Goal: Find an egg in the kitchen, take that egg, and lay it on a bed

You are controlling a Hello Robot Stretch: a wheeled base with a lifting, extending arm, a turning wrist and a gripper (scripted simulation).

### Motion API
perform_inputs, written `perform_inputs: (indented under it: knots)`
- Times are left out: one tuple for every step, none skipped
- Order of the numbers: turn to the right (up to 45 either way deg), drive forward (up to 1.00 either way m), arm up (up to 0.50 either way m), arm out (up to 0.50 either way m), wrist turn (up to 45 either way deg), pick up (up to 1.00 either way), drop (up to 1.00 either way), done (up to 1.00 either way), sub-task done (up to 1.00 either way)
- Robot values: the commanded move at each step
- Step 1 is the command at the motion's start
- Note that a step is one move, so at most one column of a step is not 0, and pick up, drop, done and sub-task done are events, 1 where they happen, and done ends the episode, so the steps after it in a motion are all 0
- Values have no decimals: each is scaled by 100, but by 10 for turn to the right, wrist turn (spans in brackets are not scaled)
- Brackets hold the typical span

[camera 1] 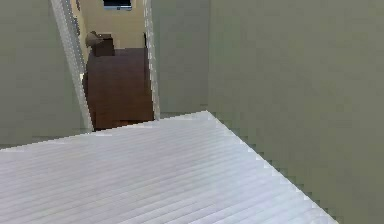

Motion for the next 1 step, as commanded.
perform_inputs:
  knots:
    - [-180, 0, 0, 0, 0, 0, 0, 0, 0]
